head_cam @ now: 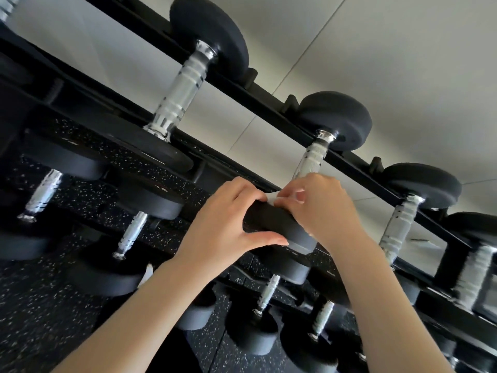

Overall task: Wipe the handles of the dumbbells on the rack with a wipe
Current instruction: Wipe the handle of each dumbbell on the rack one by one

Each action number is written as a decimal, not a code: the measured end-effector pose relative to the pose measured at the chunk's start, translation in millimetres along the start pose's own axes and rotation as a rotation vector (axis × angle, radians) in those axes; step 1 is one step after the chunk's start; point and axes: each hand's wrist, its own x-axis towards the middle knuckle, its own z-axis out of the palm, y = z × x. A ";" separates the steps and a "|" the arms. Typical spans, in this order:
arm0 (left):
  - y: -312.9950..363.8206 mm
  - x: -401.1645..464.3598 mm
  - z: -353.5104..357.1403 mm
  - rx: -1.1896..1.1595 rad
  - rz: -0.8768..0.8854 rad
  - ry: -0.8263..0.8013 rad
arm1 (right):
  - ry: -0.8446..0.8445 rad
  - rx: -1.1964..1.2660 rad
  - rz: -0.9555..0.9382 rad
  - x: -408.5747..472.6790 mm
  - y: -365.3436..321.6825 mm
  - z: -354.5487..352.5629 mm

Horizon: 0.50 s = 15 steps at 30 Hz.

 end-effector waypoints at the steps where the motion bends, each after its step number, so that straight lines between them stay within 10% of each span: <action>1: -0.5 -0.2 0.3 -0.001 0.000 0.000 | -0.012 -0.019 0.020 -1.3 -0.5 -1.3; 15: -4.1 1.5 2.7 0.026 0.043 0.050 | 0.139 -0.342 -0.107 21.7 -3.7 -9.6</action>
